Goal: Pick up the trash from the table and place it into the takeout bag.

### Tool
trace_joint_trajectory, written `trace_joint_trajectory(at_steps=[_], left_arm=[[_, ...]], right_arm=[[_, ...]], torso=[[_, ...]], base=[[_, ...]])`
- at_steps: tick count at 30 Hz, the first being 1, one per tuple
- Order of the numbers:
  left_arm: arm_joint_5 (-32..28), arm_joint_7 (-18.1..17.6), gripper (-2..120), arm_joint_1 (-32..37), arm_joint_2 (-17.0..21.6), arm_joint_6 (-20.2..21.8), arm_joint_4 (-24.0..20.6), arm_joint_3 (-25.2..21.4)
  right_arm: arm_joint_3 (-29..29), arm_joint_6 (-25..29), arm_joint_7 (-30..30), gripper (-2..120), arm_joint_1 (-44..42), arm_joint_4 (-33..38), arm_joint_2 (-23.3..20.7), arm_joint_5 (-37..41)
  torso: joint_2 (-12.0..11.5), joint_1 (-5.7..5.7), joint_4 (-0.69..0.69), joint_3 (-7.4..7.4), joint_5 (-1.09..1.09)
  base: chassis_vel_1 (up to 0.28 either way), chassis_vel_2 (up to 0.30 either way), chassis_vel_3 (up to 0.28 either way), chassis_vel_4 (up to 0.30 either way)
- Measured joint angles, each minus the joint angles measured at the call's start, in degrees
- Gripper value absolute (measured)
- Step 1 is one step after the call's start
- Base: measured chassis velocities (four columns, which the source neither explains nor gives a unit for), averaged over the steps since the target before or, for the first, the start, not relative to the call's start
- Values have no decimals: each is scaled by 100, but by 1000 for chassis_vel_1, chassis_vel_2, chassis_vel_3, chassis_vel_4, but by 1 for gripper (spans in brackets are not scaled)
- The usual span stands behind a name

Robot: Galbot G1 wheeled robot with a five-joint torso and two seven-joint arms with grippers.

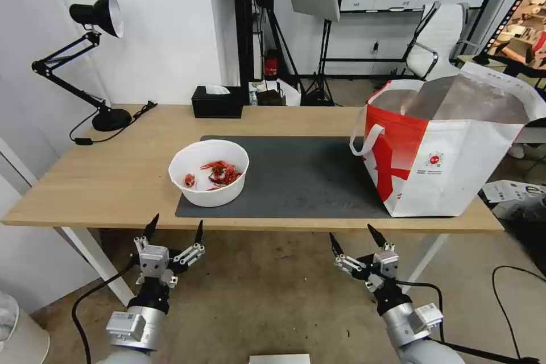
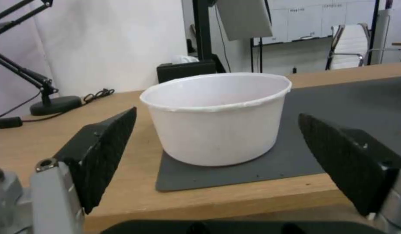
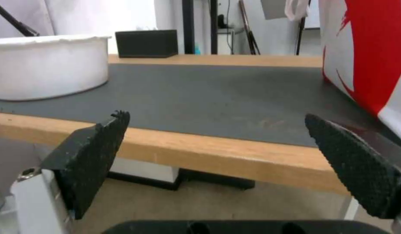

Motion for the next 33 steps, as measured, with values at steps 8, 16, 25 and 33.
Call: trace_joint_trajectory(at_steps=[8, 16, 25, 33], left_arm=[[2, 2, 100, -5, 20, 4, 0, -2], [-17, 2, 100, -61, 58, 22, 33, -2], [-32, 2, 100, -100, 77, 28, 69, 4], [-42, 2, 100, -131, 76, 31, 89, 20]], right_arm=[[-12, -83, 26, 100, -18, -5, 48, 9], [-27, -114, 34, 100, -15, -39, 79, 16], [-51, -141, 34, 100, -21, -71, 112, 37], [-52, -153, 37, 100, 12, -80, 93, 41]], torso=[[0, 0, 0, 0, 1], [0, 0, 0, 0, 0], [0, 0, 0, 0, 0], [0, 0, 0, 0, 0]], base=[[0, 0, 0, 0], [0, 0, 0, 0], [0, 0, 0, 0], [0, 0, 0, 0]])
